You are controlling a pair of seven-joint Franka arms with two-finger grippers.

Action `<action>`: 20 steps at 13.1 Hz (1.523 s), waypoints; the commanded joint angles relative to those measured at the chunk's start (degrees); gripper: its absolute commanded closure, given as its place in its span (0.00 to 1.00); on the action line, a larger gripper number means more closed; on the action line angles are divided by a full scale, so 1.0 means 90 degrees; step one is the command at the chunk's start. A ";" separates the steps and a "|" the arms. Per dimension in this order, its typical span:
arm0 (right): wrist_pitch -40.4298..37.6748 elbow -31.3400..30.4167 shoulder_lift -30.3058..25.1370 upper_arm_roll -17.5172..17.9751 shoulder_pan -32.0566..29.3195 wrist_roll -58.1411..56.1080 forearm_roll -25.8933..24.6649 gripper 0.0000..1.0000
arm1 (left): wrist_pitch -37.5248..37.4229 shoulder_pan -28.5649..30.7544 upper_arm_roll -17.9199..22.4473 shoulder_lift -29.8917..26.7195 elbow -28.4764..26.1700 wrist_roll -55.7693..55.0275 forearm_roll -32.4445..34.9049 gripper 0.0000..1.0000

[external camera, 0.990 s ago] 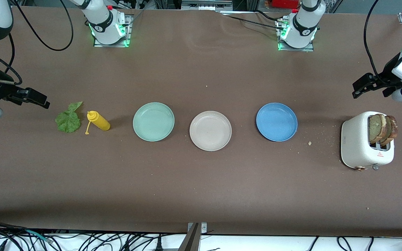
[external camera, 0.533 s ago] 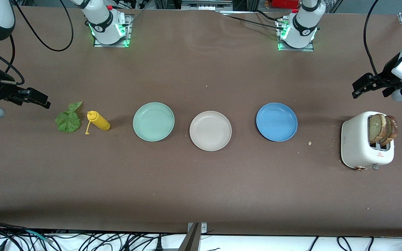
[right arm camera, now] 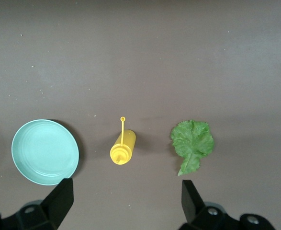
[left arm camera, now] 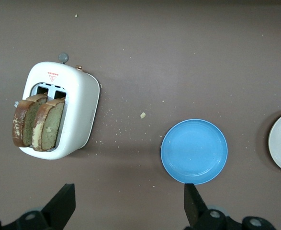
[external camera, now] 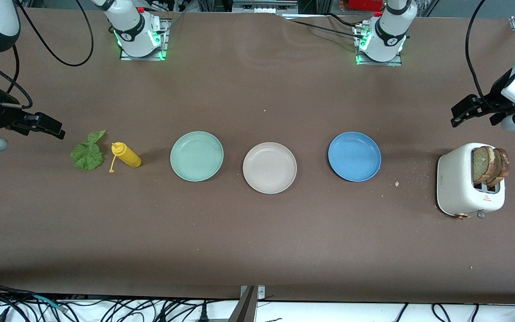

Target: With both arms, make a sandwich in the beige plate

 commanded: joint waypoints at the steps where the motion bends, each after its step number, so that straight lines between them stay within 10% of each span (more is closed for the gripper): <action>1: -0.0012 -0.0055 -0.0058 0.0112 -0.0096 0.0012 -0.0082 0.00 | 0.0051 0.0002 0.0000 0.0039 0.0037 0.0117 0.0073 0.00; 14: -0.0080 -0.0679 -0.0039 -0.0131 -0.0126 -0.3792 0.0123 0.01 | 0.0694 0.0665 0.0010 0.0585 -0.0187 0.1286 0.0161 0.00; 20: 0.0523 -0.1332 0.0351 -0.1224 -0.0126 -0.7266 0.1858 0.01 | 0.2421 0.1270 0.0010 0.0605 -0.1475 0.2233 0.0064 0.00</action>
